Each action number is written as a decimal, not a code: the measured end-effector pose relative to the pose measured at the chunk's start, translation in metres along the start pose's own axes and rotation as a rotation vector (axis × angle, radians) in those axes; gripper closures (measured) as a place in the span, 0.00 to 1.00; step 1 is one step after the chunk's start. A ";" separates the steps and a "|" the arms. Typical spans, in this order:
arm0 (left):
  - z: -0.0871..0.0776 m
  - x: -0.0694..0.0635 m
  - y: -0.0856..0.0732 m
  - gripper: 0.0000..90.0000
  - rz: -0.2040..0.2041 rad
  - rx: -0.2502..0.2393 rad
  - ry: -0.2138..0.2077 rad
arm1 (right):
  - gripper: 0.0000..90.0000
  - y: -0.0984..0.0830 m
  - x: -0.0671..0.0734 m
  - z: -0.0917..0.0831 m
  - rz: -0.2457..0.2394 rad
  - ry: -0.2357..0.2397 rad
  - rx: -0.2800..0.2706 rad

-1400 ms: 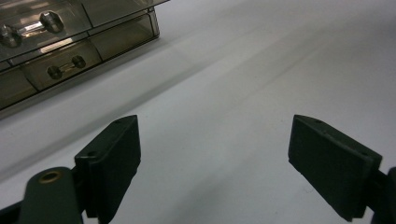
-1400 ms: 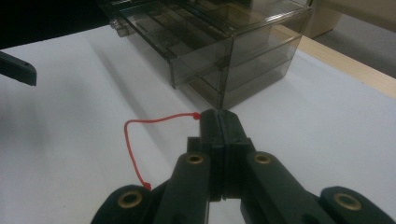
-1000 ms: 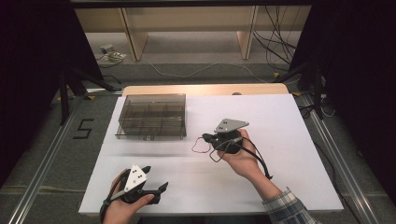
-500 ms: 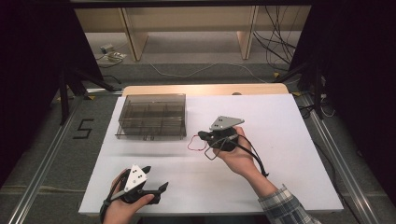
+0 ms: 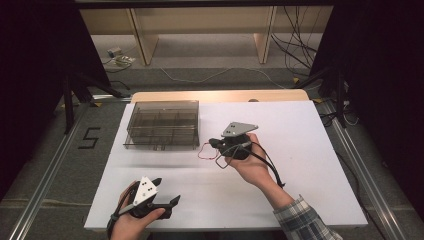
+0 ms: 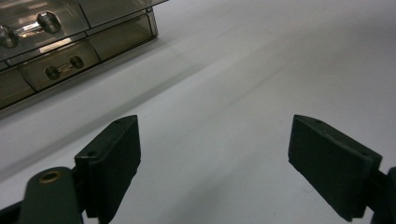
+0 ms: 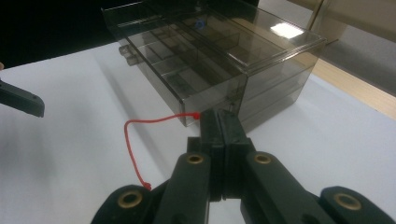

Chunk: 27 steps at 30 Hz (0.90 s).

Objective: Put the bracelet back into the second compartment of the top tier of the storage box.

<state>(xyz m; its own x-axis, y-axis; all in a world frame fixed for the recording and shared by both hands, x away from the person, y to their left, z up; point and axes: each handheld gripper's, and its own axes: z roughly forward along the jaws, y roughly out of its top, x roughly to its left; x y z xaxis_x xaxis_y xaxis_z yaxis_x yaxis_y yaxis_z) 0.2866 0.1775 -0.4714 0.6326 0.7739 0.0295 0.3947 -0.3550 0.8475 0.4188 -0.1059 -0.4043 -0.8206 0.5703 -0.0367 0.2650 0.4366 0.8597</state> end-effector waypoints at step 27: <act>0.000 0.000 0.000 0.19 0.000 -0.001 -0.004 | 1.00 0.015 0.006 0.012 -0.018 0.017 0.001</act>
<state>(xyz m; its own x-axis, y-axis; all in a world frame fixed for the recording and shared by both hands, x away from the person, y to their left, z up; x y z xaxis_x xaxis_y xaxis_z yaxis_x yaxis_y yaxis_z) 0.2866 0.1770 -0.4715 0.6351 0.7719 0.0273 0.3939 -0.3541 0.8482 0.4242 -0.0872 -0.3976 -0.8337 0.5504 -0.0435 0.2508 0.4477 0.8583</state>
